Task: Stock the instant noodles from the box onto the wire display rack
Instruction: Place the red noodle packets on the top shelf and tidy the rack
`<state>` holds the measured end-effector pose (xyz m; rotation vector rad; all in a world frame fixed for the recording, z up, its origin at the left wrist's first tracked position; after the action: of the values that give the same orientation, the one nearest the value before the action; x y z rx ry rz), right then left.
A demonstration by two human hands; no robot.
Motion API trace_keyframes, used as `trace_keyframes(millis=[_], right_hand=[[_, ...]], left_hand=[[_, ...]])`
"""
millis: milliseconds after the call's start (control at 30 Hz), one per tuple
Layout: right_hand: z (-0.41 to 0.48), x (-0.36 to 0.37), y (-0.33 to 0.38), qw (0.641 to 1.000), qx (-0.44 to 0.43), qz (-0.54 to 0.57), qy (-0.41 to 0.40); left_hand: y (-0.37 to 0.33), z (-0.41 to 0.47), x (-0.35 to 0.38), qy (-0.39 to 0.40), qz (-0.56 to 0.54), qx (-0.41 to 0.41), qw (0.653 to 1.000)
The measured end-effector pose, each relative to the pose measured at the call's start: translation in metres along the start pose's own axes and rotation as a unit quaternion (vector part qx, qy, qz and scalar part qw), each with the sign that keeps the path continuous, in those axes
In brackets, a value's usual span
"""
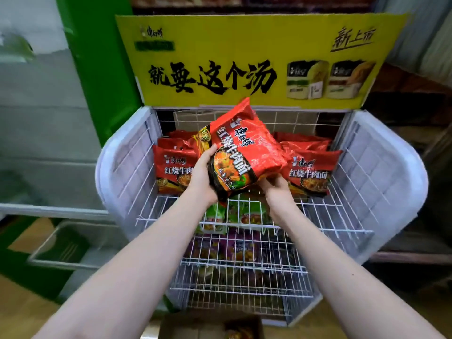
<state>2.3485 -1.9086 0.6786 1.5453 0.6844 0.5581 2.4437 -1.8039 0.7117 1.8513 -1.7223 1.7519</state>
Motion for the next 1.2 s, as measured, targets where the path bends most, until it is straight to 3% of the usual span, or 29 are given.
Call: trace_keyframes(millis=[533, 800, 1200], right_hand=[[0.008, 0.008, -0.001, 0.995, 0.023, 0.043, -0.086], [0.009, -0.024, 0.002, 0.983, 0.029, 0.143, -0.109], [0.022, -0.043, -0.013, 0.994, 0.027, 0.03, -0.098]], left_hand=[[-0.017, 0.012, -0.042, -0.027, 0.027, -0.008, 0.999], [-0.037, 0.021, -0.071, -0.079, -0.066, 0.038, 0.994], [-0.028, 0.03, -0.057, -0.088, -0.131, 0.076, 0.984]])
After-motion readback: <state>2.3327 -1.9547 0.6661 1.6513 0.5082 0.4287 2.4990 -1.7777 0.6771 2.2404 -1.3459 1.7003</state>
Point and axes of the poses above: each hand's wrist, its own z-axis towards the middle knuckle, its own x-axis out of the palm, y = z × x, the point moved 4 cm from there along z, towards the middle knuckle, and after that the axes turned 9 degrees about -z, right-handed, at the moved point
